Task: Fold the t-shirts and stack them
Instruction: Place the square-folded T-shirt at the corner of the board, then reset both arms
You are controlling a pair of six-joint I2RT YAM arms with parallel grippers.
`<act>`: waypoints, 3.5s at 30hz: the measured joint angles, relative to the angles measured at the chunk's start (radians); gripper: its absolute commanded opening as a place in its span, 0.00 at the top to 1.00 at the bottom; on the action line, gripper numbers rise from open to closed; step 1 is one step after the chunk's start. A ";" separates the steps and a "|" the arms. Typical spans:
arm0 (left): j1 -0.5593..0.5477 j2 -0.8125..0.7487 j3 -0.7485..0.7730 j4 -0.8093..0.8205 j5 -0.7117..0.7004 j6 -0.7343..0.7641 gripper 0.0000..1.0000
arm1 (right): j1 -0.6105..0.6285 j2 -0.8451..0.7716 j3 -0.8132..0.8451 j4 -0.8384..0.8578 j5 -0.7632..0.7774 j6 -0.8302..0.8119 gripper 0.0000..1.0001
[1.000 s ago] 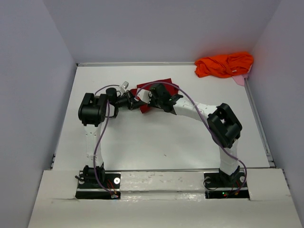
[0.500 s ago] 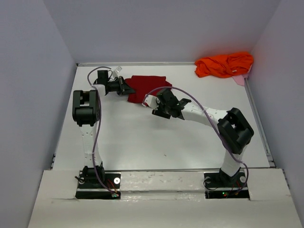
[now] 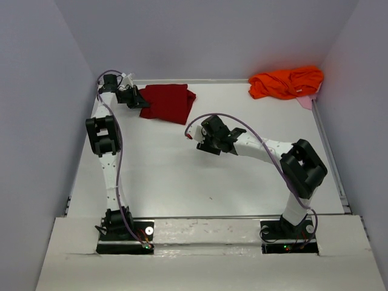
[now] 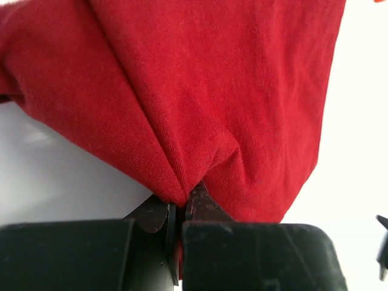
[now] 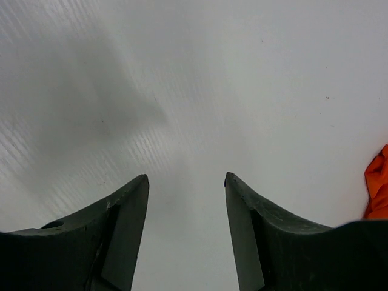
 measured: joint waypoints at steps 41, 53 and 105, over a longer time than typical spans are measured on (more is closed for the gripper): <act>0.203 -0.169 -0.012 0.079 -0.496 0.240 0.24 | 0.000 0.004 -0.041 -0.002 -0.011 0.027 0.42; 0.153 -0.314 -0.077 0.133 -0.278 0.150 0.24 | 0.000 0.004 -0.041 -0.002 -0.011 0.038 0.42; -0.037 -1.362 -1.596 0.906 -0.401 0.066 0.20 | -0.475 -0.415 -0.249 0.093 -0.303 0.399 0.40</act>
